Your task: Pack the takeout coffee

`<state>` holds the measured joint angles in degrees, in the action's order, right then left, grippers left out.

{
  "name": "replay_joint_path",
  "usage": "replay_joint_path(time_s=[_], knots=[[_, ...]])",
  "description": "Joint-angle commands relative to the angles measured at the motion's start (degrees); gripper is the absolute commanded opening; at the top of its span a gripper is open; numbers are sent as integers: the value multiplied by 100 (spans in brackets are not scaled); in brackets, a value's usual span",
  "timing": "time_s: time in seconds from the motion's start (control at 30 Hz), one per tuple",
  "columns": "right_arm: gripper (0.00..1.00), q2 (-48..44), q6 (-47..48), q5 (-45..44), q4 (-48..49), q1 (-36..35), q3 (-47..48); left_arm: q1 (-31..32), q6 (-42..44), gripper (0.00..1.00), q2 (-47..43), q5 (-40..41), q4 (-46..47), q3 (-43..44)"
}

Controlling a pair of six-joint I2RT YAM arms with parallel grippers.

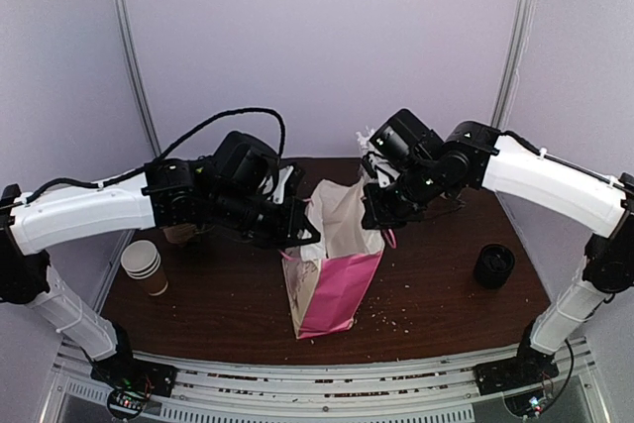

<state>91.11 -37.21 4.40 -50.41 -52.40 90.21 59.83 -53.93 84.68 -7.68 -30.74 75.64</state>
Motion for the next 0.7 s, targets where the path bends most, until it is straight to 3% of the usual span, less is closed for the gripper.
replay_joint_path(time_s=[0.0,0.07,0.13,0.4,0.43,0.67], knots=[[16,-158,35,207,105,-33,385,10,168,0,-33,80,131,223],[37,-229,45,272,101,-30,530,11,233,0,-16,171,30,323],[53,-310,37,292,64,-38,619,11,271,0,2,229,-40,382],[96,-642,158,-71,-397,-31,951,7,427,0,113,274,-224,520],[100,-693,166,-48,-410,-25,1031,10,468,0,132,294,-278,563],[100,-1209,126,73,-166,130,1466,2,994,0,236,456,-726,997]])
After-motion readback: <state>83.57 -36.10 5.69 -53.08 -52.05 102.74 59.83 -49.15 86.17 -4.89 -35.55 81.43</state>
